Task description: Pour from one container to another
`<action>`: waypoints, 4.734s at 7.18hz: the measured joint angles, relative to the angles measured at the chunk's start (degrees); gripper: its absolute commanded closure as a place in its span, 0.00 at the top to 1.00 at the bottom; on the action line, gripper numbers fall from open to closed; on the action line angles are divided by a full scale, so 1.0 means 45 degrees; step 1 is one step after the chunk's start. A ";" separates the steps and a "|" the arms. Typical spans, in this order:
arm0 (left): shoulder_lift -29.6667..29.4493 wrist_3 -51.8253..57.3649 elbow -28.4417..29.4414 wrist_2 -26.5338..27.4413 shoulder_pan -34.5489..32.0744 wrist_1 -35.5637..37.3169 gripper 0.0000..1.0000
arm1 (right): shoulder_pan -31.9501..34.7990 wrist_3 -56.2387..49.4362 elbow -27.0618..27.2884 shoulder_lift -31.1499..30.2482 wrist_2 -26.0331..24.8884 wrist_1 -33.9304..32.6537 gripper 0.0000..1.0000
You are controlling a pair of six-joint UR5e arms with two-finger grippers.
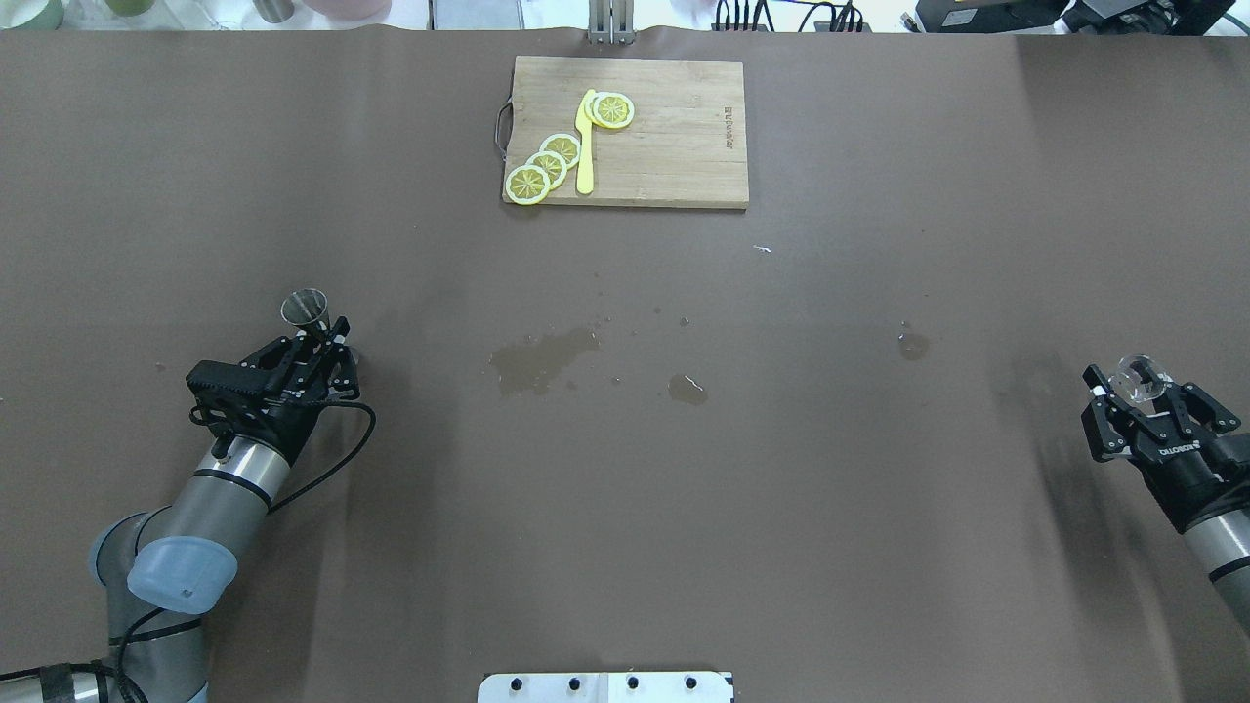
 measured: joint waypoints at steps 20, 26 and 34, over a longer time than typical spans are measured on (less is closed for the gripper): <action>-0.0175 0.0050 0.0124 0.0000 0.0000 -0.0024 0.90 | 0.2205 0.0653 0.1821 -0.1286 0.3590 -0.2014 1.00; -0.0242 0.0043 0.0096 0.0019 0.0000 -0.0128 0.96 | 0.6057 -0.1762 0.6156 -0.0354 0.9885 -0.8358 1.00; 0.1601 0.0108 -0.1161 0.1061 0.0806 -0.1244 0.97 | 1.1805 -0.2253 0.6368 0.2149 2.0630 -1.5140 1.00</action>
